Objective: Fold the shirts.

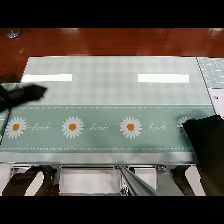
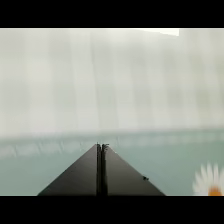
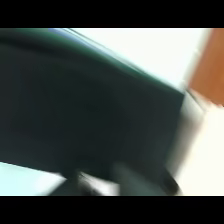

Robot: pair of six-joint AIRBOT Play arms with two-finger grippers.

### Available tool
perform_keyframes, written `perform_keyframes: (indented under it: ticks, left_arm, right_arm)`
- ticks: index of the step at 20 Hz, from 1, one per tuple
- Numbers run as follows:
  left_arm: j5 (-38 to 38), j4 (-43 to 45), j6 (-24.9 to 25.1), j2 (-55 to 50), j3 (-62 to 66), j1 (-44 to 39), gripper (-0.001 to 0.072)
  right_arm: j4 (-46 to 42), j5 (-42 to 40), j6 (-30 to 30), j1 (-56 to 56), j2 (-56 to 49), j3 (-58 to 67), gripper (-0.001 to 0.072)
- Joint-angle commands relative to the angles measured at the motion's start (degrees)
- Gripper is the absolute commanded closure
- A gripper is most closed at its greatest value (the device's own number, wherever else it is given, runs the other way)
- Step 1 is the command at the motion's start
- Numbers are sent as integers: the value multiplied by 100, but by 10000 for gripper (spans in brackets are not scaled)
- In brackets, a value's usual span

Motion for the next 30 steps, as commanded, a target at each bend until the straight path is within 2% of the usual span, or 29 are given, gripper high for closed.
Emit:
perform_keyframes:
  ticks: [1,2,3,5,6,7,8,9,12,17,30]
  left_arm:
    - [190,42,9,-754,1663,190,672]
    - [101,50,-157,-1145,2225,9,672]
    - [-9,70,-168,-1515,2656,-205,673]
    - [-505,518,-442,-2225,3191,-658,673]
    - [-750,951,-931,-2520,3206,-824,672]
    - [-935,1421,-1438,-2734,3095,-938,672]
    - [-1012,1878,-1755,-2900,2863,-1054,672]
    - [-1008,2096,-1821,-2994,2599,-1115,671]
    - [-1025,2133,-1893,-3056,1915,-1119,671]
    - [-999,2203,-1886,-3049,1954,-1005,670]
    - [-935,2201,-1886,-3058,1952,-1005,669]
  right_arm:
    - [2745,-1683,-247,1478,-1169,1539,689]
    - [3373,-2441,-433,2269,-1464,1867,689]
    - [3471,-3097,-621,3130,-1740,2098,689]
    - [2487,-3930,-678,4760,-2299,2218,689]
    - [1635,-3856,-341,5403,-2691,2208,689]
    - [903,-3569,330,5869,-3143,2114,690]
    - [487,-3283,553,6142,-3558,1974,690]
    - [199,-3005,544,6301,-3963,1834,690]
    - [114,-2479,568,6279,-4612,1777,690]
    - [9,-2175,525,6039,-4551,1784,690]
    - [7,-2166,525,6043,-4533,1784,690]
